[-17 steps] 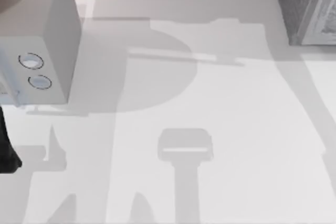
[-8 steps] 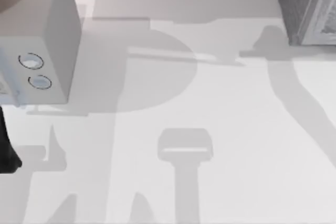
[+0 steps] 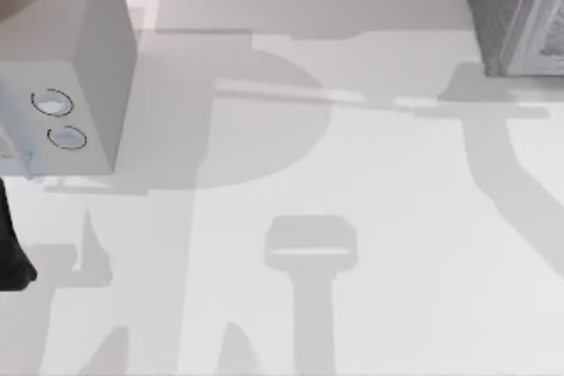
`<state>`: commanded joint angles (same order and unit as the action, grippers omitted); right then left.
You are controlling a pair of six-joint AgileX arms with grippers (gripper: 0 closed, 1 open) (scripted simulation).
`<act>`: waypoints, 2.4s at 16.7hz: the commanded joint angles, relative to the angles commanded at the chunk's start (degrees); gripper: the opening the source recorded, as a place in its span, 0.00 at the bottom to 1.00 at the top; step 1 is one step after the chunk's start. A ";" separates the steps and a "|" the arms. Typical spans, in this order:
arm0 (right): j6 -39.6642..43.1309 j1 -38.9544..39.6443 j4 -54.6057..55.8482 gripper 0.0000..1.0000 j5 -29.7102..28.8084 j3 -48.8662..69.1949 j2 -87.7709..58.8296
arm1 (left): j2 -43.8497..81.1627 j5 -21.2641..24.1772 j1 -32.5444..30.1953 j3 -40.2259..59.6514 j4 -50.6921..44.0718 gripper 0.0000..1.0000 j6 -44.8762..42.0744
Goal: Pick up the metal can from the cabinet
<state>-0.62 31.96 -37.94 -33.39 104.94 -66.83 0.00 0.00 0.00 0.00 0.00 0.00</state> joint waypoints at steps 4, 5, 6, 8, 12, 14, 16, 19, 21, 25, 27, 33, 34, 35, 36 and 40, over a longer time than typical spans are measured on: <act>0.10 -1.59 1.71 0.00 1.95 -5.98 3.26 | 0.00 0.00 0.00 0.00 0.00 1.00 0.00; 0.12 -2.40 2.62 0.00 2.85 -8.94 4.93 | 0.00 0.00 0.00 0.00 0.00 1.00 0.00; 0.14 -3.36 3.73 0.00 3.88 -12.40 6.92 | 0.00 0.00 0.00 0.00 0.00 1.00 0.00; 0.15 -5.69 6.46 0.00 6.30 -20.57 11.75 | 0.00 0.00 0.00 0.00 0.00 1.00 0.00; 0.13 -11.61 13.51 0.00 12.24 -40.32 24.05 | 0.00 0.00 0.00 0.00 0.00 1.00 0.00; 0.14 -14.91 17.49 0.00 15.57 -51.04 30.96 | 0.00 0.00 0.00 0.00 0.00 1.00 0.00; 0.17 -18.26 21.52 0.00 18.98 -61.81 37.98 | 0.00 0.00 0.00 0.00 0.00 1.00 0.00; 0.27 -23.05 27.30 0.00 23.95 -77.19 48.07 | 0.00 0.00 0.00 0.00 0.00 1.00 0.00; 0.36 -25.92 30.73 0.00 26.96 -86.33 54.10 | 0.00 0.00 0.00 0.00 0.00 1.00 0.00; 0.54 -30.29 35.95 0.00 31.60 -100.01 63.30 | 0.00 0.00 0.00 0.00 0.00 1.00 0.00; 0.60 -31.52 37.42 0.00 32.92 -103.69 65.91 | 0.00 0.00 0.00 0.00 0.00 1.00 0.00; 0.53 -31.79 37.82 0.00 33.34 -105.02 66.51 | 0.00 0.00 0.00 0.00 0.00 1.00 0.00; 0.53 -31.79 37.82 0.00 33.34 -105.02 66.51 | 0.00 0.00 0.00 0.00 0.00 1.00 0.00; 0.55 -31.82 38.11 0.00 33.57 -104.91 65.95 | 0.00 0.00 0.00 0.00 0.00 1.00 0.00; 0.57 -31.90 38.76 0.00 34.05 -104.63 64.81 | 0.00 0.00 0.00 0.00 0.00 1.00 0.00; 0.49 -32.71 45.04 0.00 38.32 -101.72 54.69 | 0.00 0.00 0.00 0.00 0.00 1.00 0.00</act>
<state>-0.13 -0.75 7.10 4.93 3.21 -12.13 0.00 0.00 0.00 0.00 0.00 0.00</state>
